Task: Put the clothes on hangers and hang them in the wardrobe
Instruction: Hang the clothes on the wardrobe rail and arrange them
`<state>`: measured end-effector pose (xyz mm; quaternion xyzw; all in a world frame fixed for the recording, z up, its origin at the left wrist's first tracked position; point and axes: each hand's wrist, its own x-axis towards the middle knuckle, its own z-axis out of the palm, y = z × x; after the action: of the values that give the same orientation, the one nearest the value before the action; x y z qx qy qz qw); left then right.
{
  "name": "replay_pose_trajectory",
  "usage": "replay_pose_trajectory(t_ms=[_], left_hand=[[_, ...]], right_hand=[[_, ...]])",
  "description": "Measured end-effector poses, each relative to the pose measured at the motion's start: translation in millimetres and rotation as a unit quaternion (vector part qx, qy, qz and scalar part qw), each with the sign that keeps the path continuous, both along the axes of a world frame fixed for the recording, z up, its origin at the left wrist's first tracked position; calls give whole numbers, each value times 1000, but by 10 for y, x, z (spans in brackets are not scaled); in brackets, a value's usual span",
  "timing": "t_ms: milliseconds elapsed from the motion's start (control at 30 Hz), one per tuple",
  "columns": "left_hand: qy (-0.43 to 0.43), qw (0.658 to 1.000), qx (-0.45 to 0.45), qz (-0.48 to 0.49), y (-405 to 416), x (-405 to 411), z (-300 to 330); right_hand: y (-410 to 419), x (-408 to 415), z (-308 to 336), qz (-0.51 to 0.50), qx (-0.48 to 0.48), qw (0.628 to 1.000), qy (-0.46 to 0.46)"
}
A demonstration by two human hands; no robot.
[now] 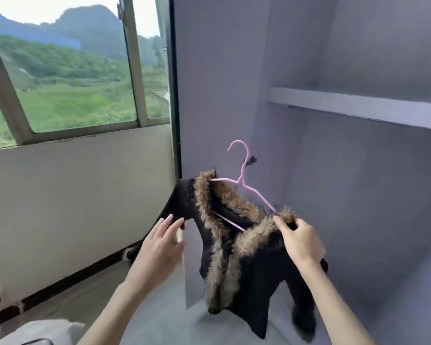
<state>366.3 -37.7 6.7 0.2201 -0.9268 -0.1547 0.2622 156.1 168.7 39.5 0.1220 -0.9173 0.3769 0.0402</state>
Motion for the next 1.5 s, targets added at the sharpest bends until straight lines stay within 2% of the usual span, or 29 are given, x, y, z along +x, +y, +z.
replay_pose_trajectory(t_ms=[133,233,533,733,867,1000,1200,1367,1500], left_hand=[[14,998,-7,-54,287,-725,62],[9,993,-30,-117,452,-1247,150],[49,955,-84,-279,632,-2894,511],[95,924,-104,-357,799,-3864,764],[105,907,-140,-383,1118,-4434,953],[125,894,-182,-390,1501,-4967,1219],[200,875,-249,-363,1863,-5639,1485],[192,888,-240,-343,1932,-5997,1454],[203,884,-255,-337,1911,-6101,1418]], right_hand=[[415,-306,-183,-68,44,989,-121],[594,-449,-289,-105,41,980,-162],[973,-1310,-151,-251,-52,954,-157],[1223,-1822,-36,-308,-108,940,-100],[1415,-2151,-51,-324,-222,915,-88],[1632,-2501,-112,-357,-282,888,-70],[2024,-3119,-105,-376,-310,873,-17],[2278,-3637,-53,-386,-346,855,4],[2404,-3891,-49,-407,-366,837,0]])
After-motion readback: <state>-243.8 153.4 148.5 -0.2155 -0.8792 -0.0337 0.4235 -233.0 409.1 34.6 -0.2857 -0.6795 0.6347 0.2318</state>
